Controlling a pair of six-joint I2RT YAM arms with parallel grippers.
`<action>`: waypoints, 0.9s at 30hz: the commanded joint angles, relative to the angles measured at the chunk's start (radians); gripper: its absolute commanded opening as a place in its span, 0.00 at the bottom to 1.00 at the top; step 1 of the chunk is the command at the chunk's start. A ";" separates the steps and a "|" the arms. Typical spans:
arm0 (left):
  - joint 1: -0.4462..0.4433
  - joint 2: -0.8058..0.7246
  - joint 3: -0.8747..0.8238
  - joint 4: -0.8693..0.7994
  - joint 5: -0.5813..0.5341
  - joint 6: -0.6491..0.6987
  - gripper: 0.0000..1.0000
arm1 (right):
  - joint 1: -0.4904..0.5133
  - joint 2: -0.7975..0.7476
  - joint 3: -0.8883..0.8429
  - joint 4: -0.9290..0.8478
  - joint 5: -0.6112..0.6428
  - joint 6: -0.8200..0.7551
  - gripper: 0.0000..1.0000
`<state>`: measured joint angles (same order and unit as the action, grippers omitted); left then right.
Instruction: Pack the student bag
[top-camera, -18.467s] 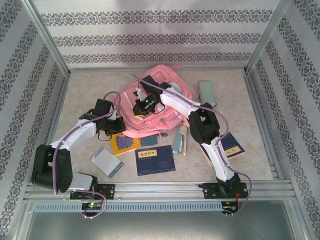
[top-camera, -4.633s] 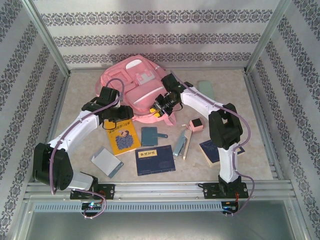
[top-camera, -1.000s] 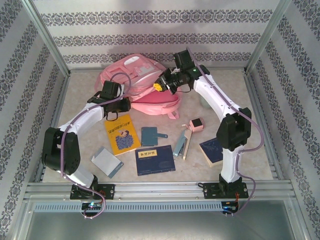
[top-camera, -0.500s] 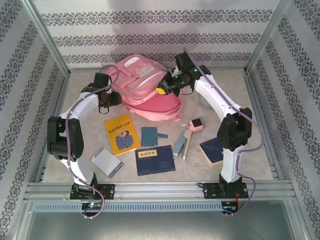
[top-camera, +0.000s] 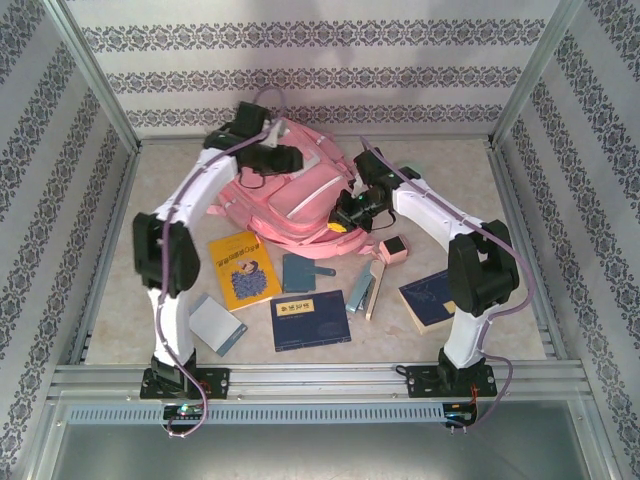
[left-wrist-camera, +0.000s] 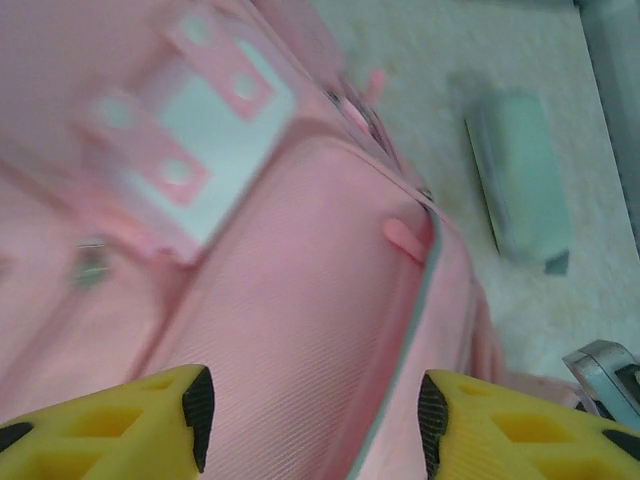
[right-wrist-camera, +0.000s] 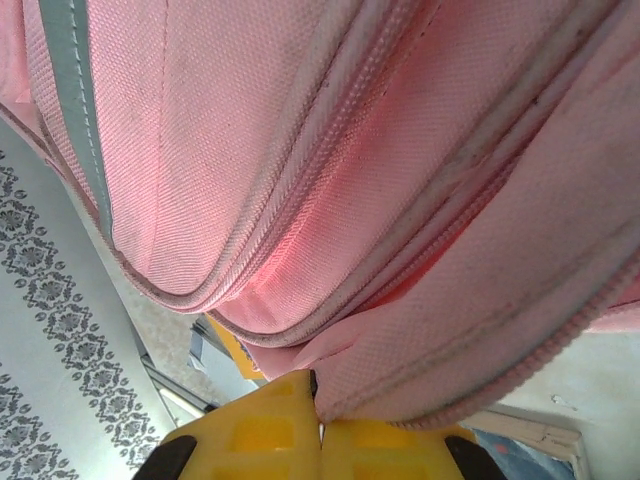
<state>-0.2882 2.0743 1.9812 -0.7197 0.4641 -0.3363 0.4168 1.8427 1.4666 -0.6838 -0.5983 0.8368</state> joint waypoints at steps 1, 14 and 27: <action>-0.016 0.121 0.103 -0.139 0.155 0.028 0.56 | 0.008 -0.045 -0.008 0.058 0.010 -0.035 0.00; -0.070 0.228 0.124 -0.142 0.350 0.030 0.44 | -0.001 0.004 0.006 0.067 -0.006 -0.035 0.00; -0.083 0.209 0.165 -0.166 0.199 0.036 0.00 | -0.024 -0.052 -0.010 0.038 0.054 -0.043 0.22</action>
<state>-0.3668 2.3081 2.1044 -0.8566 0.7139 -0.3023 0.4133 1.8427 1.4612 -0.6559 -0.5865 0.8257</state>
